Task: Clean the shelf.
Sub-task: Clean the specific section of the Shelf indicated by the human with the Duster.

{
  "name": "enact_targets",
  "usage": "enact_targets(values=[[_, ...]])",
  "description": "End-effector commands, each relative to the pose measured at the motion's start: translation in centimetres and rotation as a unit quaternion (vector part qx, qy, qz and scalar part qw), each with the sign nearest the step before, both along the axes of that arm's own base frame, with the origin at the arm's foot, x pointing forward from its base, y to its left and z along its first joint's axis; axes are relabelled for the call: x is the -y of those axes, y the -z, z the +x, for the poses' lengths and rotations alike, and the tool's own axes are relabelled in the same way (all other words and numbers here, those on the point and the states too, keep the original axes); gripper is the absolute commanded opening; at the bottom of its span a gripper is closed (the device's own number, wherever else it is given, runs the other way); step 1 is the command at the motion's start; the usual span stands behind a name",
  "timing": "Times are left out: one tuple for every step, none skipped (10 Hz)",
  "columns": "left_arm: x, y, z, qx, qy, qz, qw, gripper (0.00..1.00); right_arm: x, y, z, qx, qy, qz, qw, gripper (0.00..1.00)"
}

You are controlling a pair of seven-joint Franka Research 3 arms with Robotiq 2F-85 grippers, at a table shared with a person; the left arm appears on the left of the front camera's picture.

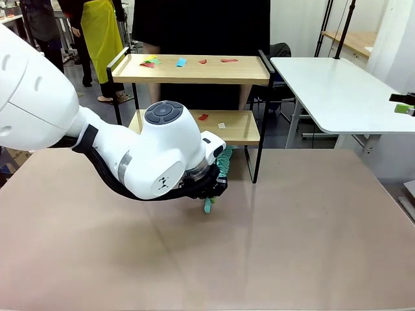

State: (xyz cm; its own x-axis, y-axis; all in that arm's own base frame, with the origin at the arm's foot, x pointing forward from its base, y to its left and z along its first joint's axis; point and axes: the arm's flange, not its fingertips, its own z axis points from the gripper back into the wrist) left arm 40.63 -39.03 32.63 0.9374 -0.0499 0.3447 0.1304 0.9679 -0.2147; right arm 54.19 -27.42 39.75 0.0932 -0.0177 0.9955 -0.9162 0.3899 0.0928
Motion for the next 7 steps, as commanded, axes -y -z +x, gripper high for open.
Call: enact_targets(values=[[-1.4, -0.6, -1.3, -0.005, -0.027, 0.034, 0.999, 0.13, -0.2, -0.4, 0.1, 0.003, -0.001, -0.001, 1.0, 1.0], [-2.5, -0.7, -1.2, -0.007, -0.031, 0.041, 0.999, 0.13, -0.2, -0.4, 0.1, 0.003, -0.001, -0.001, 1.0, 1.0], [-3.9, -0.9, -1.1, -0.005, -0.042, 0.057, 0.998, 0.13, -0.2, -0.4, 0.1, 0.003, -0.001, -0.001, 1.0, 1.0], [-5.2, -1.1, -1.0, -0.003, -0.05, 0.07, 0.996, 0.13, -0.2, -0.4, 0.1, 0.003, -0.001, -0.001, 1.0, 1.0], [-6.3, -1.0, -1.0, -0.005, -0.056, 0.081, 0.995, 0.13, -0.2, -0.4, 0.1, 0.003, -0.001, -0.001, 1.0, 1.0], [-7.6, -0.8, -1.0, -0.008, -0.063, 0.092, 0.994, 0.13, -0.2, -0.4, 0.1, 0.003, -0.001, -0.001, 1.0, 1.0], [-8.9, -0.7, -1.2, -0.01, -0.072, 0.1, 0.992, 0.13, -0.2, -0.4, 0.1, 0.003, -0.001, -0.001, 1.0, 1.0]])
